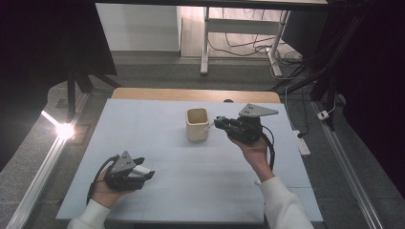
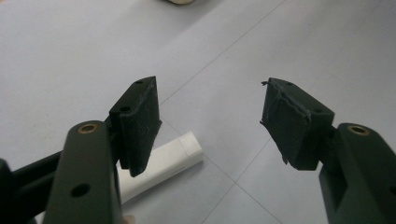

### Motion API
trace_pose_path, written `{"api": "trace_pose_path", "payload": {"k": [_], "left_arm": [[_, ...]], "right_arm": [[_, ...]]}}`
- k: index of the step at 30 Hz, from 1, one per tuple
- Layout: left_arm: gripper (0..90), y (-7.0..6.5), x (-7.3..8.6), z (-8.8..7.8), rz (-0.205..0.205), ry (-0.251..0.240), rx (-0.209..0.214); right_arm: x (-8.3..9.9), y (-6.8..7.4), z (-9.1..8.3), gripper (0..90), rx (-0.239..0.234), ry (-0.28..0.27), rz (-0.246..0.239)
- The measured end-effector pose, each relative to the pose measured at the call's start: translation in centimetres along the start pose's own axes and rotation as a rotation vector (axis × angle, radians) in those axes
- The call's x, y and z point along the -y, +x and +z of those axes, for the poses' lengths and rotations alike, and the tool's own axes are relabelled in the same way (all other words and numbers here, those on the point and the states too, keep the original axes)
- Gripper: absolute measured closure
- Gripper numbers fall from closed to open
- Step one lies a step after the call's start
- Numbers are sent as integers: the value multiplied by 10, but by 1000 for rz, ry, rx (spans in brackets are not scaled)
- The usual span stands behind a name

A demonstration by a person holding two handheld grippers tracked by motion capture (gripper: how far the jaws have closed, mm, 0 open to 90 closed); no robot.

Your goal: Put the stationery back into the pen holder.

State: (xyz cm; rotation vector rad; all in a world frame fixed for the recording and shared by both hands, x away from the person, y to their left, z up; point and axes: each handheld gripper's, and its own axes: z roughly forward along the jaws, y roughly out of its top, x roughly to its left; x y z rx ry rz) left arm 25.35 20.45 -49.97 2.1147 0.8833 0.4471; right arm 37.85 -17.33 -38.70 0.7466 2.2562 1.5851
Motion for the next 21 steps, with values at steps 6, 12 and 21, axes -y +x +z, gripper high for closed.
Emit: {"api": "trace_pose_path", "payload": {"k": [6,12,21], "left_arm": [[357,0,1,1,-8,0,-1],[357,1,1,1,-8,2,0],[356,1,2,2,-7,6,-1]], "right_arm": [[-15,-12,4,792,29,-15,30],[-28,-20,18,792,53,9,30],[-39,-26,42,791,71,50,37]]}}
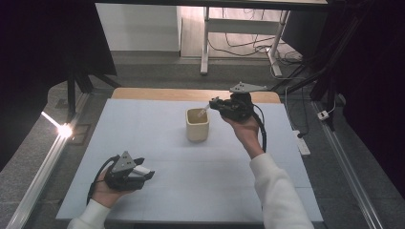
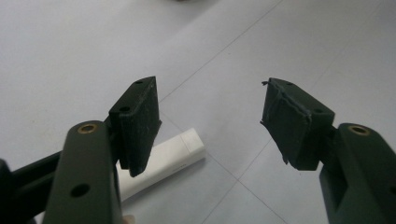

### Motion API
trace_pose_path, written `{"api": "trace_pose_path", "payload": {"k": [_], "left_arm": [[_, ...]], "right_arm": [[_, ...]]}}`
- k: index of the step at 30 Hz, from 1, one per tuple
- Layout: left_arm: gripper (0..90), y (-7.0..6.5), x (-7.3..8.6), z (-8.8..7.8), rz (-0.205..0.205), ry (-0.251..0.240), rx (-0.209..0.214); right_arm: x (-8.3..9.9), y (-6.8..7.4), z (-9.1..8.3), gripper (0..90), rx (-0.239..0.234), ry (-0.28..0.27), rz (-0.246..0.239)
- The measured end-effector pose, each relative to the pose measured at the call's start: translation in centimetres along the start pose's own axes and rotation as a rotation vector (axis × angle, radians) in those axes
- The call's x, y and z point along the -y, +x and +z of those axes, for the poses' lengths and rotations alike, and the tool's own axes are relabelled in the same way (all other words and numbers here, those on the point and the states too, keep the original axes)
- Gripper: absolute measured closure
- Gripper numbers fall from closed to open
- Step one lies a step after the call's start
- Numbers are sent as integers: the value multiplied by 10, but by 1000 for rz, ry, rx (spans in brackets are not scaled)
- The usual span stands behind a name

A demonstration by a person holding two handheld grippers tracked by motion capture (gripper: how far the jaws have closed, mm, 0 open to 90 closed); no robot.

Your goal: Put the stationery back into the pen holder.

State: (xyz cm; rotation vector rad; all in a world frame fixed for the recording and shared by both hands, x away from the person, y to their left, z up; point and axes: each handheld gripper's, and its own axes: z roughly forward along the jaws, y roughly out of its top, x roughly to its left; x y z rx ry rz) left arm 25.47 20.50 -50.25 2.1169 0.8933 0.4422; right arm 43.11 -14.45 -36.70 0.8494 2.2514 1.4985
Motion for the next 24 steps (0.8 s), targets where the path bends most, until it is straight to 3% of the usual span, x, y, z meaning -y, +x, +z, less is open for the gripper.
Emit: {"api": "trace_pose_path", "payload": {"k": [15,19,24], "left_arm": [[355,1,1,1,3,6,-1],[354,0,1,1,5,7,3],[352,0,0,1,-1,3,3]], "right_arm": [[-2,1,25,786,32,84,-23],[0,0,30,640,49,121,-35],[2,0,23,531,58,110,-36]]}}
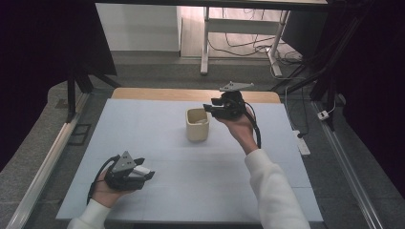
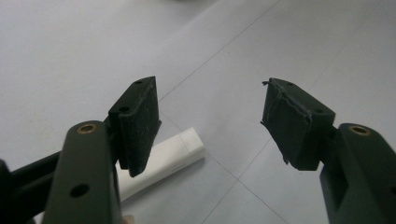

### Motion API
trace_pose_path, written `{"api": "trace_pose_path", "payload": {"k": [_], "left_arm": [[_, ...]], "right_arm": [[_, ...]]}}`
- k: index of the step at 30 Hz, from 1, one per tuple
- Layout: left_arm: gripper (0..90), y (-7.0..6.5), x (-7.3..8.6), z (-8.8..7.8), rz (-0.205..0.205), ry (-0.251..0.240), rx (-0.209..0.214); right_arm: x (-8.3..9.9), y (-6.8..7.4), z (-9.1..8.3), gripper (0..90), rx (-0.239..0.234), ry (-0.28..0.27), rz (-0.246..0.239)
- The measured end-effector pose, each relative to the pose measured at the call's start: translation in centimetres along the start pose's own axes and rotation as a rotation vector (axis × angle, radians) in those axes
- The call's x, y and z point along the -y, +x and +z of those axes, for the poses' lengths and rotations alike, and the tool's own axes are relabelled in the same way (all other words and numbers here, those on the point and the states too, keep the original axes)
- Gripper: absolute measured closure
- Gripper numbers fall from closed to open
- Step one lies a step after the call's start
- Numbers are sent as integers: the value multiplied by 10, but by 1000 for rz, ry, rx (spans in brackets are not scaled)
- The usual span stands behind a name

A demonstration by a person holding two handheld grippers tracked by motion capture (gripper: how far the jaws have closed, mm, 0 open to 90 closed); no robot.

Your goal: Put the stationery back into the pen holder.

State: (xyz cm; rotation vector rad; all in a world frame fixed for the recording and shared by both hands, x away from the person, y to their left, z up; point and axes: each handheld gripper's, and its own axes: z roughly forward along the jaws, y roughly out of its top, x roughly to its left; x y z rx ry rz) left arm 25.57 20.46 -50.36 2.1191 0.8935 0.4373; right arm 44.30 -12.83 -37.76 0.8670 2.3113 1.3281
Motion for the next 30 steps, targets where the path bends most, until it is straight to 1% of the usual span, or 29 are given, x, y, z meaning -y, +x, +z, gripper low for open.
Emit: {"api": "trace_pose_path", "payload": {"k": [4,6,9,11,14,16,20,24,25,27,30], "left_arm": [[351,0,0,0,5,8,1],[350,0,0,0,4,5,-1],[350,1,0,-1,1,4,-2],[350,1,0,0,2,7,-1],[349,1,1,0,1,10,0],[348,1,1,0,-2,11,1],[347,1,1,1,-4,15,1],[342,2,1,1,-10,17,0],[339,2,1,1,-16,12,3],[337,3,2,1,-26,6,7],[337,4,2,0,-29,6,5]], "right_arm": [[6,1,-6,500,9,10,-30],[11,1,-9,493,4,15,-34],[21,1,-15,495,0,13,-25],[29,2,-19,495,-12,8,-17],[40,2,-26,498,-23,7,-18],[47,1,-30,503,-32,4,-7],[61,0,-40,517,-35,-6,5],[76,2,-48,518,-26,-9,-5],[80,3,-50,518,-25,-15,-9],[86,5,-55,518,-29,-32,-4],[96,9,-62,518,-31,-36,-7]]}}
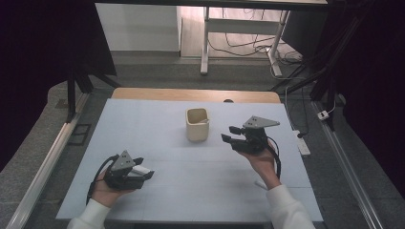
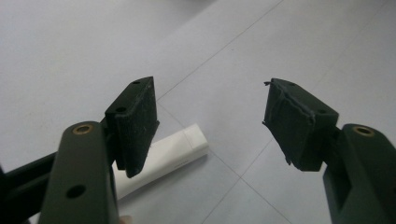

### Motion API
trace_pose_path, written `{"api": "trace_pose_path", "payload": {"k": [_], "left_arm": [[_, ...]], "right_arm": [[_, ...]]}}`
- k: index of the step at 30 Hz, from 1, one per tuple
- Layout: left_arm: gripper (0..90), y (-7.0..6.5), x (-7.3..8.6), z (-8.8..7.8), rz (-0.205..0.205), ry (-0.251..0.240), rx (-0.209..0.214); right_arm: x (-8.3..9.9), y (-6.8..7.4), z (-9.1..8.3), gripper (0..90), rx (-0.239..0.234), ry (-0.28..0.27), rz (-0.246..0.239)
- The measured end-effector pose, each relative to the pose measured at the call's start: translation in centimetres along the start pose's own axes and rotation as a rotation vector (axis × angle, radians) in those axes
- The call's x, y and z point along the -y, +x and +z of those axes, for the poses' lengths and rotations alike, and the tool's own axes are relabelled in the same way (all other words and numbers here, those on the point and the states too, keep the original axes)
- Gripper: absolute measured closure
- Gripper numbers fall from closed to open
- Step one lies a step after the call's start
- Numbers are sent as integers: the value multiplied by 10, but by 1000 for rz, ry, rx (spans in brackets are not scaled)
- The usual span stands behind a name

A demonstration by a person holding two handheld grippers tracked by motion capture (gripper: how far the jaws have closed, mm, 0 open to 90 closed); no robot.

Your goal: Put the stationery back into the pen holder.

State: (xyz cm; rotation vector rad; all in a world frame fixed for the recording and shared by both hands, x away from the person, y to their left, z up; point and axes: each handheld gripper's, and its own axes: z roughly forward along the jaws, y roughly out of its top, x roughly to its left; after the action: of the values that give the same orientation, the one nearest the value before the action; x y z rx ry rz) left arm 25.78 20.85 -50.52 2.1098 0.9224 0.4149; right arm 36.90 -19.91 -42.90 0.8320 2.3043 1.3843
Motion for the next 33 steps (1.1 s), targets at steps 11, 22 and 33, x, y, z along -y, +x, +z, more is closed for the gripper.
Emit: {"api": "trace_pose_path", "payload": {"k": [11,22,33], "left_arm": [[336,-1,0,1,5,8,-7],[336,-2,-1,2,5,7,-6],[336,-1,0,1,10,12,-10]], "right_arm": [[23,10,-12,517,4,24,-22],[41,12,-20,518,19,53,-29],[58,10,-28,518,21,85,-20]]}}
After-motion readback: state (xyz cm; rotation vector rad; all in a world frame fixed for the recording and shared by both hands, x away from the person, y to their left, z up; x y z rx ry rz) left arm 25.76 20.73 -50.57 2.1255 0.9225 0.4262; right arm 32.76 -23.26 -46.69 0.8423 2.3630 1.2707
